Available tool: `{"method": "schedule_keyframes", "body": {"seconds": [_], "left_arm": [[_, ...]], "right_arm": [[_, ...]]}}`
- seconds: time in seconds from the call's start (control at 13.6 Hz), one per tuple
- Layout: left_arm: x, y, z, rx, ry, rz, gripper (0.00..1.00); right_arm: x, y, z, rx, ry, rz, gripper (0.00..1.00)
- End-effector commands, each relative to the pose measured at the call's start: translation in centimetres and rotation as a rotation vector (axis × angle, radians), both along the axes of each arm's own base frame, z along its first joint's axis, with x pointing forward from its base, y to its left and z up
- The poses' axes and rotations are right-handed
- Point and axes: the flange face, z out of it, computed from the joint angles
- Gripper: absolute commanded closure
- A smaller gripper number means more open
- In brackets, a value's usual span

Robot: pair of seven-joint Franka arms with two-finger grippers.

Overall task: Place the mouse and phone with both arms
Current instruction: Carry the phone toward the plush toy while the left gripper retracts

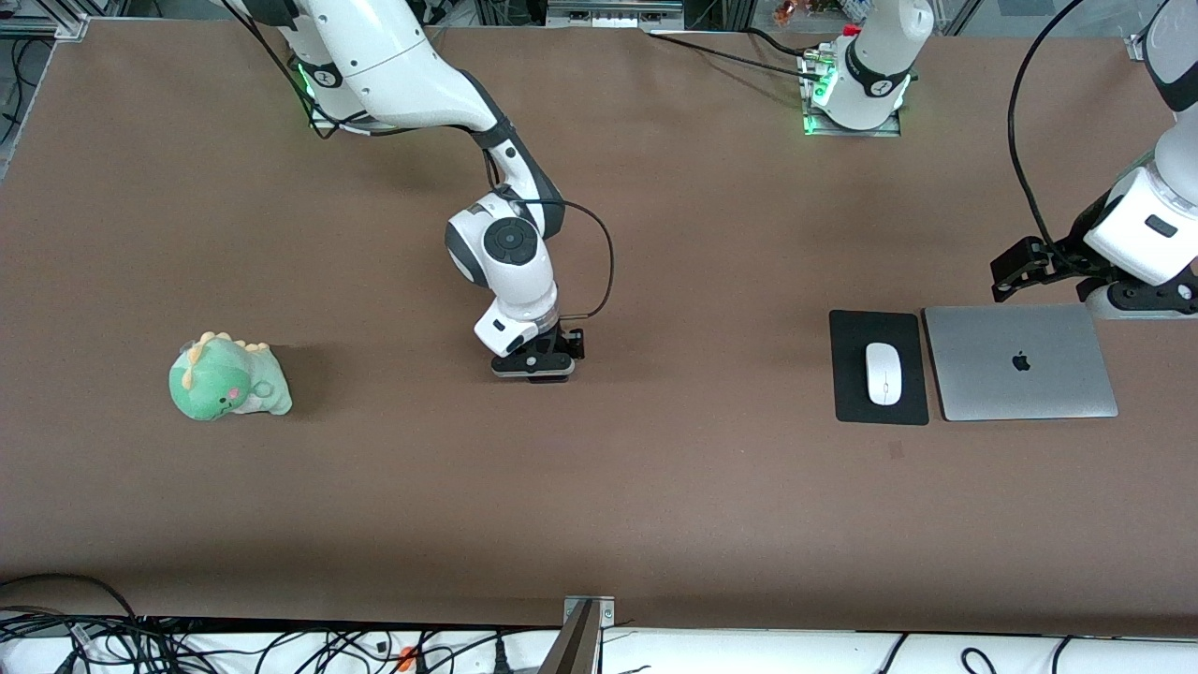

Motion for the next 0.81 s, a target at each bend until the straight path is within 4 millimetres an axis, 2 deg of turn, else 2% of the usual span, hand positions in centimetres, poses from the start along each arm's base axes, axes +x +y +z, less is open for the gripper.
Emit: {"method": "schedule_keyframes", "body": {"seconds": [0.0,0.29,0.66,0.73], "left_arm": [[-0.9,0.3,0.8,-0.022,0.001,0.016,0.0],[-0.8,0.0,0.7,-0.06,0.002,0.053,0.0],[-0.5,-0.4,0.4,-0.059,0.002,0.088,0.0],[-0.4,0.0,1.6,-0.063,-0.023,0.096,0.0]], "right_arm": [[0.4,-0.4,-0.1,-0.027,-0.005,0.019,0.75],[2.5,-2.4,1.8,-0.102,0.031,0.088,0.8],[7.0,-9.7,5.9,-0.146,0.079,0.166,0.81],[7.5,-11.1,6.2,-0.152,0.089,0.176,0.81]]}}
